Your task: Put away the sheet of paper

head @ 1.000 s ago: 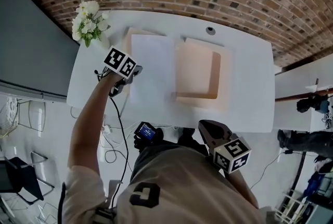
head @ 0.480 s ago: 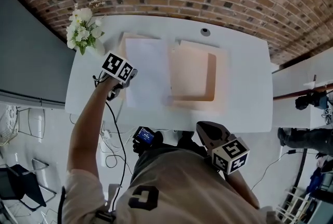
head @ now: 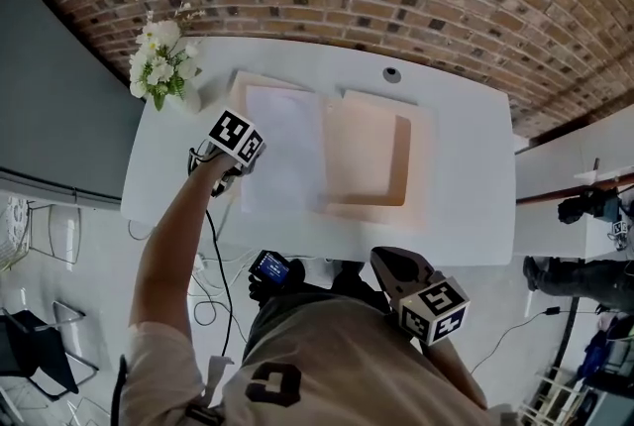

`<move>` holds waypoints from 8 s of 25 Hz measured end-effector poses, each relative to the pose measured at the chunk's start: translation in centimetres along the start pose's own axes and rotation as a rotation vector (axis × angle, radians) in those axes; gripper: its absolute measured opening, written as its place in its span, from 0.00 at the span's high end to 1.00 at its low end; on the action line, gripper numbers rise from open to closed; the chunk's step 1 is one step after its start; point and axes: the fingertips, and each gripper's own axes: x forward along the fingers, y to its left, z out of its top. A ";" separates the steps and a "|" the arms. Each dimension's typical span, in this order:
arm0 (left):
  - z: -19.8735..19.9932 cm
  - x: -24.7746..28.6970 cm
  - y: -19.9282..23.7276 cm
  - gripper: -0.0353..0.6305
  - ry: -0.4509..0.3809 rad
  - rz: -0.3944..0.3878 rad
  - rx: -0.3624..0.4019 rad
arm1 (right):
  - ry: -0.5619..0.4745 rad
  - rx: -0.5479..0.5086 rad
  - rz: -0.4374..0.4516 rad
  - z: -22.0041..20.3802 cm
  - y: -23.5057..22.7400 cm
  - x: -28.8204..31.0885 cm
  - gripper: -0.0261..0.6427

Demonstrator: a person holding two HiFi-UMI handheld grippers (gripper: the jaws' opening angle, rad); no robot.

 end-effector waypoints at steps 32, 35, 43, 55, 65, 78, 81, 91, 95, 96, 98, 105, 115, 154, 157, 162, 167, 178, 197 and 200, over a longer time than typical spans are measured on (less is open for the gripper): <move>2.8 4.7 -2.6 0.92 0.055 -0.043 0.057 | 0.000 0.049 -0.015 -0.4 -2.7 -0.9 0.93; 2.9 4.9 -3.1 0.92 0.064 -0.052 0.077 | -0.003 0.052 -0.018 -0.3 -3.0 -0.9 0.93; 3.5 5.7 -4.1 0.92 0.080 -0.062 0.097 | -0.008 0.061 -0.022 -0.5 -3.7 -1.4 0.93; 4.5 6.7 -6.1 0.92 0.093 -0.076 0.087 | -0.017 0.078 -0.019 -1.0 -5.3 -2.5 0.93; 5.7 7.5 -8.1 0.92 0.095 -0.083 0.077 | -0.024 0.082 -0.002 -1.1 -6.5 -3.4 0.93; 7.1 9.4 -10.7 0.92 0.081 -0.140 0.006 | -0.021 0.092 0.003 -1.8 -8.3 -4.8 0.93; 7.4 9.7 -11.3 0.92 0.075 -0.161 -0.024 | -0.017 0.097 -0.001 -2.1 -8.9 -5.2 0.93; 8.3 11.2 -12.3 0.92 0.045 -0.225 -0.106 | -0.012 0.104 0.000 -2.2 -9.4 -5.3 0.93; 8.8 11.8 -12.9 0.92 0.049 -0.249 -0.109 | -0.006 0.108 -0.006 -2.3 -9.6 -5.3 0.93; 8.9 11.9 -13.1 0.92 0.051 -0.253 -0.108 | -0.005 0.110 -0.008 -2.3 -9.7 -5.3 0.93; 9.1 12.1 -13.3 0.92 0.055 -0.257 -0.102 | -0.004 0.114 -0.012 -2.3 -9.8 -5.4 0.93; 9.8 13.0 -13.8 0.92 0.061 -0.266 -0.085 | -0.002 0.122 -0.015 -2.4 -10.0 -5.2 0.93; 10.3 14.0 -14.4 0.92 0.068 -0.292 -0.090 | 0.015 0.128 -0.003 -2.3 -10.1 -4.4 0.93; 12.0 15.3 -16.8 0.92 0.084 -0.359 -0.103 | 0.013 0.149 -0.025 -2.3 -10.4 -4.5 0.93; 11.9 15.4 -16.8 0.92 0.085 -0.358 -0.108 | 0.015 0.153 -0.023 -2.5 -10.5 -4.6 0.93; 12.1 15.3 -16.8 0.92 0.088 -0.344 -0.100 | 0.008 0.152 -0.018 -2.4 -10.6 -4.7 0.93; 12.1 15.3 -16.8 0.92 0.088 -0.335 -0.096 | 0.006 0.151 -0.011 -2.5 -10.4 -4.7 0.93; 12.0 15.3 -17.0 0.92 0.083 -0.331 -0.103 | -0.002 0.146 0.008 -2.0 -10.0 -4.4 0.93; 12.3 15.4 -17.5 0.92 0.072 -0.373 -0.099 | 0.006 0.122 0.009 -1.1 -8.9 -3.6 0.93; 12.2 15.2 -17.3 0.92 0.070 -0.376 -0.097 | 0.021 0.106 0.004 -1.2 -8.6 -3.4 0.93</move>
